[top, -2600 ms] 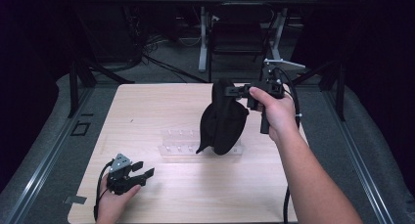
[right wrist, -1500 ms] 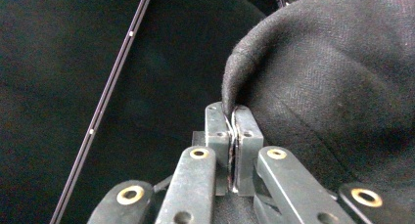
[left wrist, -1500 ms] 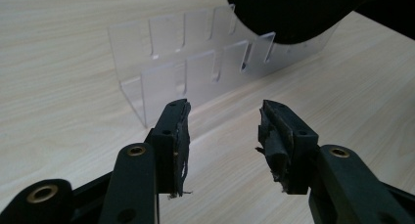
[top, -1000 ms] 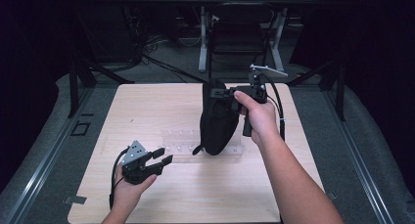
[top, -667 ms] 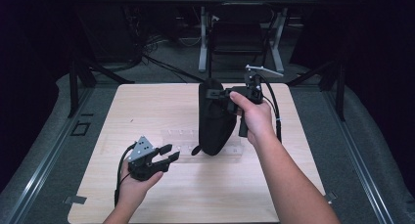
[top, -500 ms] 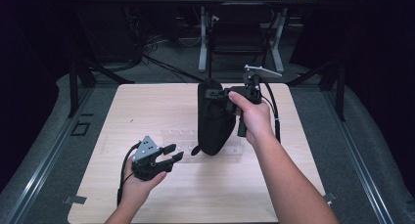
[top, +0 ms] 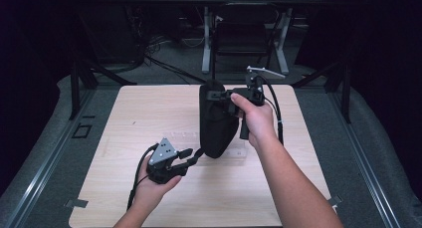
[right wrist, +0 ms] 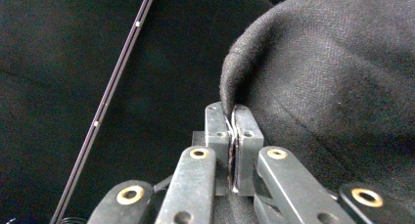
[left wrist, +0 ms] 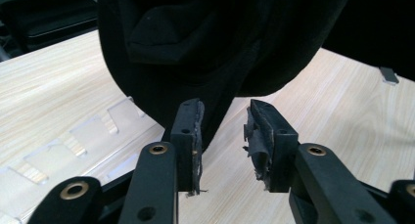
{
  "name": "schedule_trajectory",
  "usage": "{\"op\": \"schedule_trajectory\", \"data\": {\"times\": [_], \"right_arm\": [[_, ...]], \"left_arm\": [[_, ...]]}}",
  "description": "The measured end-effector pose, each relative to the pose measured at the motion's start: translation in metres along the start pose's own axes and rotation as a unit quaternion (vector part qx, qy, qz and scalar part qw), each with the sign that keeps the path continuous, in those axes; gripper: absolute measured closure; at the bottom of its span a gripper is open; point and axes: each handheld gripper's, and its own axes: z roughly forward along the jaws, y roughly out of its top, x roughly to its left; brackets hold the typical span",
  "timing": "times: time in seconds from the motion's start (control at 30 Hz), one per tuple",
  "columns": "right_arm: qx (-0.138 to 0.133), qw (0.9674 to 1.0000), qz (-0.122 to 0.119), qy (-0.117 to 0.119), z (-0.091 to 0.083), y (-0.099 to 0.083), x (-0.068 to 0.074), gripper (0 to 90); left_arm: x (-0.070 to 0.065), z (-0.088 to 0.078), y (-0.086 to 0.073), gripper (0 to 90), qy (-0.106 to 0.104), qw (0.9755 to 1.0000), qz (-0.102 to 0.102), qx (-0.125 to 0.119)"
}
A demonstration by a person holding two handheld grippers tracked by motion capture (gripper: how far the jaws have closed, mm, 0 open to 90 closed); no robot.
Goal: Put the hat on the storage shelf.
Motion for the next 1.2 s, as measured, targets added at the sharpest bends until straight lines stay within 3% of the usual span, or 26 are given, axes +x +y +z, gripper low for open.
{"op": "schedule_trajectory", "data": {"times": [0.17, 0.3, 0.4, 0.57, 0.83, 1.2], "right_arm": [[0.0, 1.0, -0.001, -0.001, -0.001, 0.0, 0.0, 88.1], [0.0, 1.0, -0.002, -0.004, -0.002, -0.001, 0.001, 88.1], [0.001, 1.0, -0.001, -0.004, -0.003, -0.001, 0.001, 88.0], [-0.002, 1.0, 0.001, -0.002, -0.004, -0.001, 0.004, 85.5], [-0.005, 0.9998, -0.02, 0.0, -0.014, 0.0, 0.018, 81.0], [-0.021, 0.9988, -0.038, -0.025, -0.042, 0.002, 0.017, 81.3]], "left_arm": [[-0.005, 0.009, 0.003, 73.3, 0.016, 0.9995, 0.022, 0.018], [-0.004, 0.011, 0.003, 80.5, 0.024, 0.9991, 0.023, 0.025], [-0.005, 0.011, 0.003, 81.3, 0.026, 0.999, 0.027, 0.024], [-0.007, 0.011, 0.003, 83.7, 0.038, 0.9976, 0.051, 0.029], [-0.009, 0.01, 0.002, 84.8, 0.053, 0.9956, 0.07, 0.033], [-0.002, 0.007, -0.01, 85.6, 0.071, 0.9937, 0.073, 0.047]]}}
